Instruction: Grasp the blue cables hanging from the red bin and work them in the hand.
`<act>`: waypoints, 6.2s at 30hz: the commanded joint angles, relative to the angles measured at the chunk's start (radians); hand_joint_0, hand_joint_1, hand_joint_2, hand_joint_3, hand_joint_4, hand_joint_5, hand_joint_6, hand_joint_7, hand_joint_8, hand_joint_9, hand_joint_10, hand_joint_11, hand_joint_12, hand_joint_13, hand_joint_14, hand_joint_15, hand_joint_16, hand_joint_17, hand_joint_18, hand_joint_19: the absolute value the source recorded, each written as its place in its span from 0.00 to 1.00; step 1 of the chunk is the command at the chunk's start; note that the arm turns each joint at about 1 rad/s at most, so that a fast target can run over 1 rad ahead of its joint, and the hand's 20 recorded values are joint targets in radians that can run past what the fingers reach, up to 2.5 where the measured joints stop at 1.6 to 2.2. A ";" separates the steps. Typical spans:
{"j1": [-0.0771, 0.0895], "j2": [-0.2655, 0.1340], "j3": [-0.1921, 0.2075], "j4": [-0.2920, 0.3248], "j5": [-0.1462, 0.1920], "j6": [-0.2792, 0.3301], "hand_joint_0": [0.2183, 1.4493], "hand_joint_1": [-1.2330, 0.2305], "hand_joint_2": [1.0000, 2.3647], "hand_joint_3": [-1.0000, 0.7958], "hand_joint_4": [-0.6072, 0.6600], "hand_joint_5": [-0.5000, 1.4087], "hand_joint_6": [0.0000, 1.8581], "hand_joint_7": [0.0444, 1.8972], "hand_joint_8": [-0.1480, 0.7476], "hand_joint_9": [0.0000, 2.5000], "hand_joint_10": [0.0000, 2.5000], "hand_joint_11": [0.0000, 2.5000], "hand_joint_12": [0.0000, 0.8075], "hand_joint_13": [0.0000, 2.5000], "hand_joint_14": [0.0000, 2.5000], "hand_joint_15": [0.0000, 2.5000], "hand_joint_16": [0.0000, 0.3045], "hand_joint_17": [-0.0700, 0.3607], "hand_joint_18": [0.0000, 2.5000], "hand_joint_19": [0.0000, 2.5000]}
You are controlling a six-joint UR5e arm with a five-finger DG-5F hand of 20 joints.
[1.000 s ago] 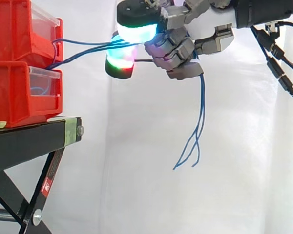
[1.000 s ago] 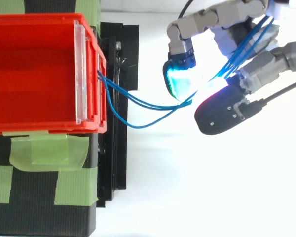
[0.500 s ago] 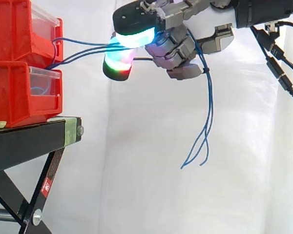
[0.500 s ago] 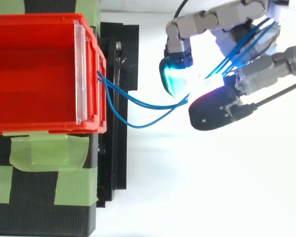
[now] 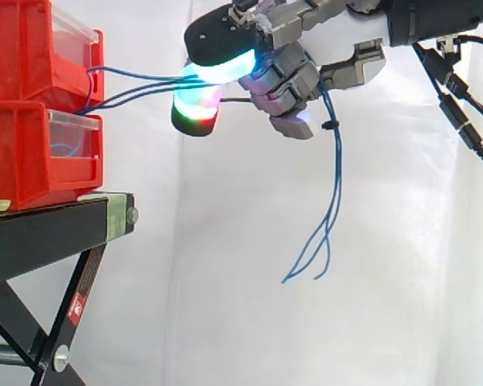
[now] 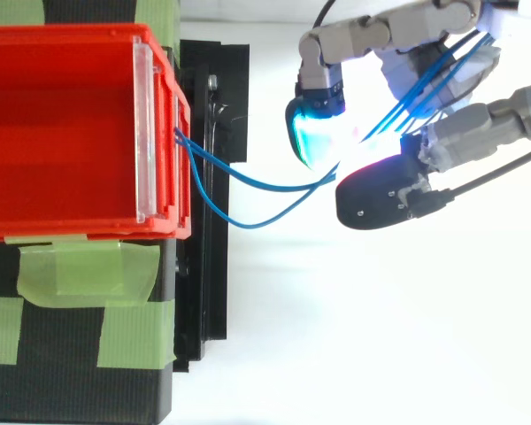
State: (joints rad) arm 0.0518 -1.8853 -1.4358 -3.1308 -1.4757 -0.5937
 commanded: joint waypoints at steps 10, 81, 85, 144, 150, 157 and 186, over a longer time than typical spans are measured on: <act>0.000 0.000 0.000 0.005 0.000 0.002 0.56 0.35 0.21 0.63 0.53 0.32 0.06 0.72 0.64 0.11 1.00 1.00 0.58 0.13 1.00 0.82 0.20 0.49 0.35 0.42; 0.008 0.000 0.000 -0.017 0.000 0.092 0.69 0.41 0.02 0.34 0.58 0.34 0.14 0.72 0.63 0.14 1.00 1.00 0.54 0.17 1.00 0.82 0.15 0.41 0.39 0.55; 0.011 0.000 0.002 -0.017 0.000 0.114 0.69 0.41 0.02 0.33 0.58 0.34 0.14 0.72 0.64 0.14 1.00 1.00 0.54 0.17 1.00 0.83 0.15 0.41 0.40 0.55; 0.031 0.000 0.000 -0.018 0.003 0.186 0.57 0.43 0.01 0.08 0.64 0.34 0.30 0.69 0.65 0.15 1.00 1.00 0.54 0.21 1.00 0.83 0.15 0.40 0.46 0.66; 0.033 0.000 0.000 -0.018 0.005 0.186 0.59 0.43 0.01 0.14 0.63 0.34 0.33 0.69 0.65 0.17 1.00 1.00 0.54 0.23 1.00 0.82 0.15 0.40 0.47 0.64; 0.033 0.000 0.000 -0.018 0.005 0.186 0.57 0.43 0.02 0.28 0.61 0.33 0.46 0.67 0.64 0.18 1.00 1.00 0.55 0.24 1.00 0.84 0.15 0.41 0.48 0.64; 0.071 0.000 0.000 -0.051 0.015 0.198 0.55 0.43 0.02 0.42 0.64 0.29 0.65 0.67 0.59 0.17 1.00 1.00 0.55 0.24 1.00 0.85 0.16 0.41 0.48 0.62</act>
State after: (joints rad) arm 0.1156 -1.8853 -1.4358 -3.1815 -1.4651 -0.3997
